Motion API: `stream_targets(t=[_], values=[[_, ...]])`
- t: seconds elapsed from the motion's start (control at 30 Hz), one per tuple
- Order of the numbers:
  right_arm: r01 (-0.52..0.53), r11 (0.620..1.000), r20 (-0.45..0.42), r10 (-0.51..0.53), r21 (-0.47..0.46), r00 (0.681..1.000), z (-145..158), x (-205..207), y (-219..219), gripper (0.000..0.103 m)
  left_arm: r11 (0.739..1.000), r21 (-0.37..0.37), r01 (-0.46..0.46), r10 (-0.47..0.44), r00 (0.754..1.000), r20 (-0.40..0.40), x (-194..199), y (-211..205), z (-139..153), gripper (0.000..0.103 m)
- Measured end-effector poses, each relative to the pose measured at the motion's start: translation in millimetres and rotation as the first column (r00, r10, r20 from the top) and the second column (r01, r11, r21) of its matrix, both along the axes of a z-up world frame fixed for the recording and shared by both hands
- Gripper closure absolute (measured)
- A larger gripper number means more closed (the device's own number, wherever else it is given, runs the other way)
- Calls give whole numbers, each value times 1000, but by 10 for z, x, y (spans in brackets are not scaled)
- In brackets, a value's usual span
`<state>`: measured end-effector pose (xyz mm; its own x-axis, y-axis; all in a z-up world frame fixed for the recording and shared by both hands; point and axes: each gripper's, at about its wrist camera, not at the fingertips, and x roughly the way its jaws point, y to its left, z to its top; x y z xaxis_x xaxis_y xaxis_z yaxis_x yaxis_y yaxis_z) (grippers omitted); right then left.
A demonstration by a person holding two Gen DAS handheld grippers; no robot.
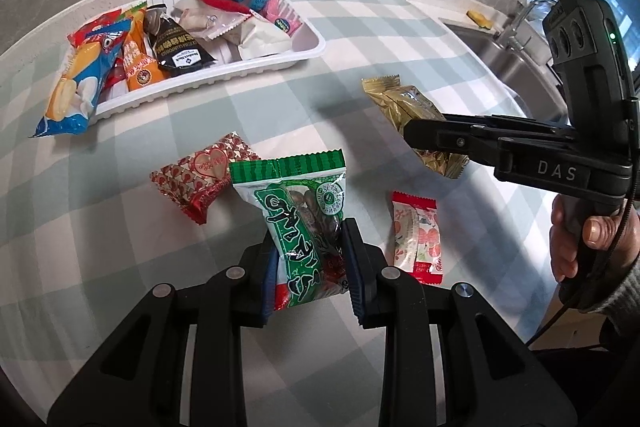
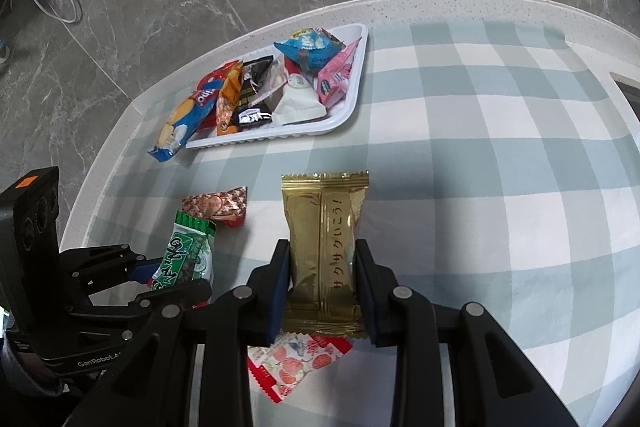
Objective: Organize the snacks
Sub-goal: 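Lift the green bag and gold packet and carry them over the white tray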
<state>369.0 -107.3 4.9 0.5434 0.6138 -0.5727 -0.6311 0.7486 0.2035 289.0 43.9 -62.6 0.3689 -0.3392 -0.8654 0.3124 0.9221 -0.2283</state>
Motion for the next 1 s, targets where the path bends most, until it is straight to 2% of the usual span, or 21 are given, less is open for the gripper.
stream_targets(t=[1.0], values=[[-23, 998, -4, 23, 60, 1000, 235, -42, 79, 70, 999, -21, -26, 28, 997, 69, 99, 268, 319, 77]])
